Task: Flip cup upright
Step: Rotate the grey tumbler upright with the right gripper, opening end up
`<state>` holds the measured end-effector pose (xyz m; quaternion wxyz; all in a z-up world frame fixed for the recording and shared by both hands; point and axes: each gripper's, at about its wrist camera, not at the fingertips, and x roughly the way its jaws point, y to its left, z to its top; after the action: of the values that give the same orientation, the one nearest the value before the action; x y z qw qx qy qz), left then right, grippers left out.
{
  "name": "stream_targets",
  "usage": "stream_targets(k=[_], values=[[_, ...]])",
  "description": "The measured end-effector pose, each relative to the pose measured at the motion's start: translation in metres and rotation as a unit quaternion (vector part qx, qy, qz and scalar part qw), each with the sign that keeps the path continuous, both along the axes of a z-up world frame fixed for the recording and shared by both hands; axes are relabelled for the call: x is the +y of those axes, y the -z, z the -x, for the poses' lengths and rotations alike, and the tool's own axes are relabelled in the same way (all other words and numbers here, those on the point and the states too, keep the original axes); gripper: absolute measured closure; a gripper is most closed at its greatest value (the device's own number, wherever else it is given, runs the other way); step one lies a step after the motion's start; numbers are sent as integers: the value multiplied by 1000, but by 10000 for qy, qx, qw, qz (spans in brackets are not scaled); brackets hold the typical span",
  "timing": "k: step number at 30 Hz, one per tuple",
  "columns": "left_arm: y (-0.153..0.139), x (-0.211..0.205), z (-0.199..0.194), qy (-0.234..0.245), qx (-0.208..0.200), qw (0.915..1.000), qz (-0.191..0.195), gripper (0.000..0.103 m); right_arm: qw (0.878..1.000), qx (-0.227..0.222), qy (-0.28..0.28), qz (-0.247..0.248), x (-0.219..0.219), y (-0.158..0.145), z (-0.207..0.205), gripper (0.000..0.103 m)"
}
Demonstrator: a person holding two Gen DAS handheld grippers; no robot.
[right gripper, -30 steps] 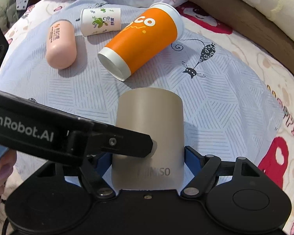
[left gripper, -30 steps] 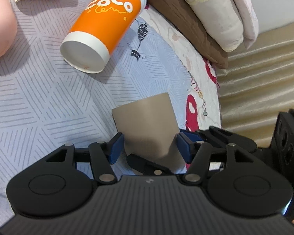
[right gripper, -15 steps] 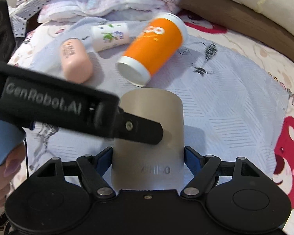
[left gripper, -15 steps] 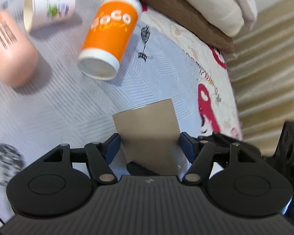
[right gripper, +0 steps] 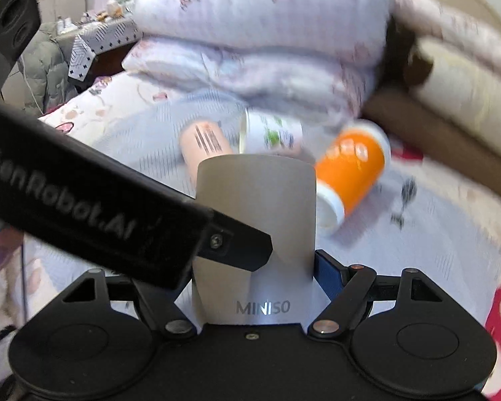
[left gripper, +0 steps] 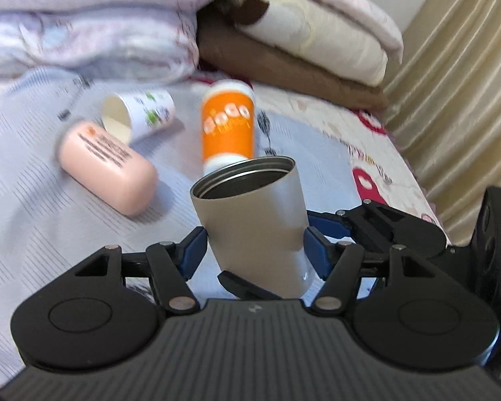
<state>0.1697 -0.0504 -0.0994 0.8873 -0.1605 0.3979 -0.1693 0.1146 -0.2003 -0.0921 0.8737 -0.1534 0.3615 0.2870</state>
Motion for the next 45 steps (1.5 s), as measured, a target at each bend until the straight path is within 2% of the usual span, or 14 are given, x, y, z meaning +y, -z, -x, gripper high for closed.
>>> stream_targets(k=[3, 6, 10, 13, 18, 23, 26, 28, 31, 37, 40, 45], values=[[-1, 5, 1, -123, -263, 9996, -66, 40, 9982, -594, 72, 0, 14, 5, 7, 22], [1, 4, 1, -185, -411, 9987, -243, 40, 9909, -1279, 427, 17, 31, 19, 15, 22], [10, 10, 0, -147, -608, 9980, -102, 40, 9826, -1739, 637, 122, 43, 33, 19, 22], [18, 11, 0, -111, -703, 9975, 31, 40, 9791, -1883, 739, 189, 46, 38, 17, 22], [25, 5, -2, -33, -721, 9974, 24, 40, 9768, -1945, 845, 305, 45, 46, 12, 21], [33, -1, -5, 65, -612, 9981, -46, 40, 9789, -1769, 987, 271, 47, 50, 2, 21], [37, -2, -5, 65, -586, 9983, -14, 40, 9831, -1431, 1133, 135, 40, 54, 1, 21], [38, 4, -7, 100, -548, 9981, 267, 42, 9836, -1378, 1161, 122, 39, 52, -3, 21], [37, 8, -6, 268, -486, 9968, 574, 42, 9853, -1026, 1367, -85, 31, 46, -9, 21], [37, -5, 1, 569, -490, 9962, 446, 40, 9868, -482, 1544, -108, 21, 35, -23, 21], [36, -8, 5, 645, -467, 9961, 380, 40, 9867, -336, 1582, -145, 17, 32, -28, 21], [40, -6, 5, 724, -193, 9958, 531, 39, 9859, -231, 1653, -149, 16, 32, -38, 21]])
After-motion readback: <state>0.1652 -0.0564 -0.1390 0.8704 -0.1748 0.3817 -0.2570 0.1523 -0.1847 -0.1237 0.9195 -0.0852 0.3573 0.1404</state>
